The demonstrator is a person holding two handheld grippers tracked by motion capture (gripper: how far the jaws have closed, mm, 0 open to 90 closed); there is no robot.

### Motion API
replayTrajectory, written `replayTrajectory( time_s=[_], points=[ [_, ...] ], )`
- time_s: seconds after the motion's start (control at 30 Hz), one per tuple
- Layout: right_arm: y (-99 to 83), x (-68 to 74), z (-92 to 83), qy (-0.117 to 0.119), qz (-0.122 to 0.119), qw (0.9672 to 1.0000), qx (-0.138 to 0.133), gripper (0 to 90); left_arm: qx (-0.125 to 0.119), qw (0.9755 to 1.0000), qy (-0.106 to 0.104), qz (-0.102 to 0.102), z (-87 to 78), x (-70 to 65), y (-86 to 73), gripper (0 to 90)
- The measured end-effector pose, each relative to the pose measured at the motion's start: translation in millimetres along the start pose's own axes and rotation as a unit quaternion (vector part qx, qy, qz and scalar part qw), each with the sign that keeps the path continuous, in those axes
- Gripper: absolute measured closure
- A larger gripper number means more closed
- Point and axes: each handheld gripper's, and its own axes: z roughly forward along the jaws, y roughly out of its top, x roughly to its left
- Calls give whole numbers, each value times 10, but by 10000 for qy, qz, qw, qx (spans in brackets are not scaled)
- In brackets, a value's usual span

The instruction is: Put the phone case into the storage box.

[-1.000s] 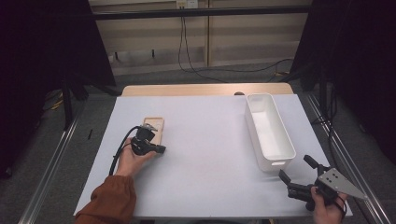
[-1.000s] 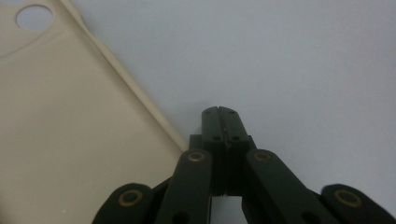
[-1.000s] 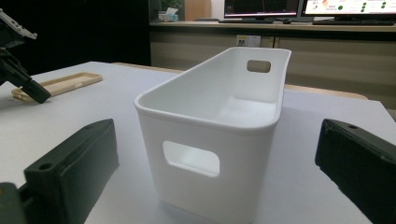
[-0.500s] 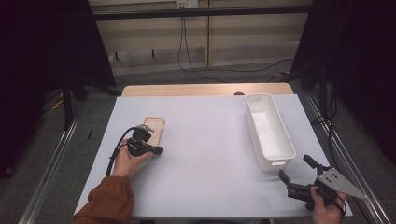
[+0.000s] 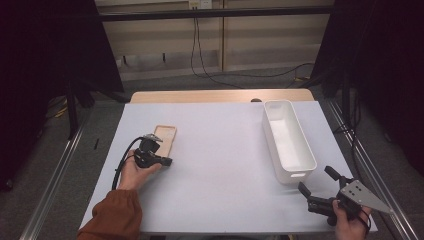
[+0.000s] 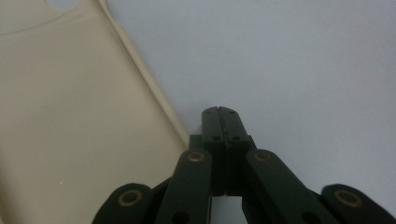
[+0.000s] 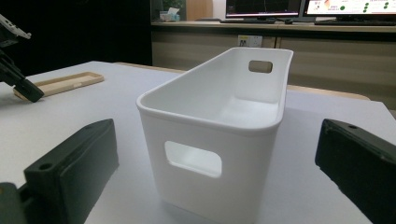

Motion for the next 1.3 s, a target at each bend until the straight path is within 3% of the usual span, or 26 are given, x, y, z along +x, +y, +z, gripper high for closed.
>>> replayTrajectory(
  time_s=[0.37,0.63,0.7,0.77,0.83,0.9,1.0,1.1,1.17,1.3],
  points=[
    [1,3,2,11,0,10000,3,0,-47,10000,-11,-77,-30,14,-32,900],
    [2,5,3,3,-9,10000,-3,0,-672,9977,29,-60,-139,-21,-30,899],
    [2,5,4,0,-7,10000,1,0,-898,9959,-13,-74,-157,-34,-34,813],
    [4,5,2,6,-2,10000,-14,0,-1030,9947,74,39,-182,-64,-30,755],
    [3,1,-2,-1,-5,10000,-15,0,-1217,9926,-29,50,-211,-96,-31,711],
    [3,1,-2,-12,12,10000,-24,0,-1316,9911,21,195,-239,-132,-29,623],
    [4,1,-1,-3,8,10000,-21,0,-1468,9890,13,196,-262,-180,-37,540],
    [5,1,0,2,4,10000,-24,0,-1577,9870,91,287,-285,-214,-36,412],
    [4,1,3,10,-2,10000,-22,0,-1649,9854,285,325,-306,-232,-30,297],
    [4,3,7,8,0,10000,-16,0,-1795,9819,460,390,-347,-250,-28,158]
  ],
)
